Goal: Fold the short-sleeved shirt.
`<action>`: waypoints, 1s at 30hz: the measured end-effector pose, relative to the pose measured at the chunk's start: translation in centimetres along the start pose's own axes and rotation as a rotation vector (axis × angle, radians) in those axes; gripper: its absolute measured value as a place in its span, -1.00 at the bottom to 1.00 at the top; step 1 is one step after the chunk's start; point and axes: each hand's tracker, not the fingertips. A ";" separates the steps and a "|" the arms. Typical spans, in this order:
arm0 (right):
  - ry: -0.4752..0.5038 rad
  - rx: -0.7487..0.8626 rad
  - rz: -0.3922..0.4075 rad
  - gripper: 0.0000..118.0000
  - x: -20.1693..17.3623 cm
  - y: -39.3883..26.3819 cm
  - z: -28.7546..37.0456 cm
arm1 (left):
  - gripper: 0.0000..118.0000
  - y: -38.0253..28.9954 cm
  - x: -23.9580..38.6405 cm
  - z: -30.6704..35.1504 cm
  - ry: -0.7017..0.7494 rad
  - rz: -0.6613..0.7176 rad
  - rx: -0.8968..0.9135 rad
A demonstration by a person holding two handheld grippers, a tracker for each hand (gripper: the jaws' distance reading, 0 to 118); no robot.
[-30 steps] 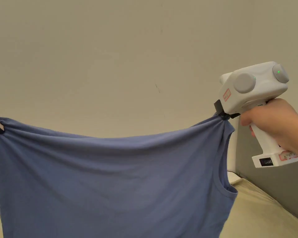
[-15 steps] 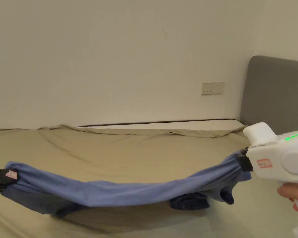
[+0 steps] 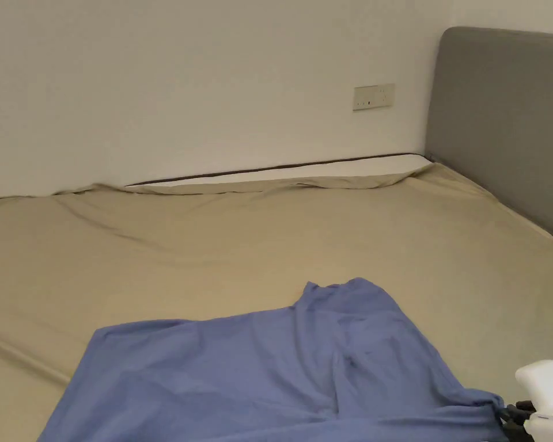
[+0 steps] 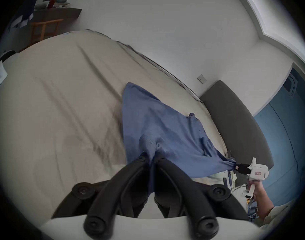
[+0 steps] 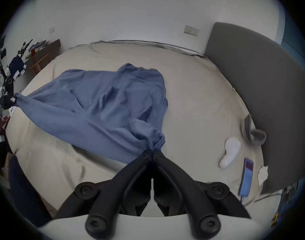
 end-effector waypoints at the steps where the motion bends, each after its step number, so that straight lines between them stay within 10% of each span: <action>1: -0.008 -0.008 -0.001 -0.95 0.1 -0.6 0.3 | -0.94 -0.3 -0.3 0.4 0.007 0.003 -0.001; 20: -0.044 -0.350 0.127 -0.96 -1.2 -8.0 -8.1 | -0.94 -8.0 -5.2 -4.6 0.282 -0.203 -0.422; 22: -0.057 -0.341 0.134 -0.95 -1.5 -8.0 -8.5 | -0.69 -7.1 -5.2 -4.7 0.291 -0.168 -0.396; 24: -0.055 -0.338 0.122 -0.63 -1.4 -7.3 -8.4 | 0.19 -6.5 -5.4 -4.8 0.260 -0.084 -0.371; 25: -0.057 -0.336 0.125 -0.12 -1.2 -7.0 -8.2 | 0.70 -6.1 -5.0 -4.8 0.253 -0.044 -0.356; 26: -0.068 -0.309 0.137 0.81 -0.8 -6.5 -7.6 | 1.00 -5.5 -4.3 -4.6 0.277 -0.041 -0.347; 30: -0.016 0.055 -0.099 0.99 0.9 -2.8 1.5 | 1.00 -3.0 0.0 2.0 0.106 -0.058 -0.049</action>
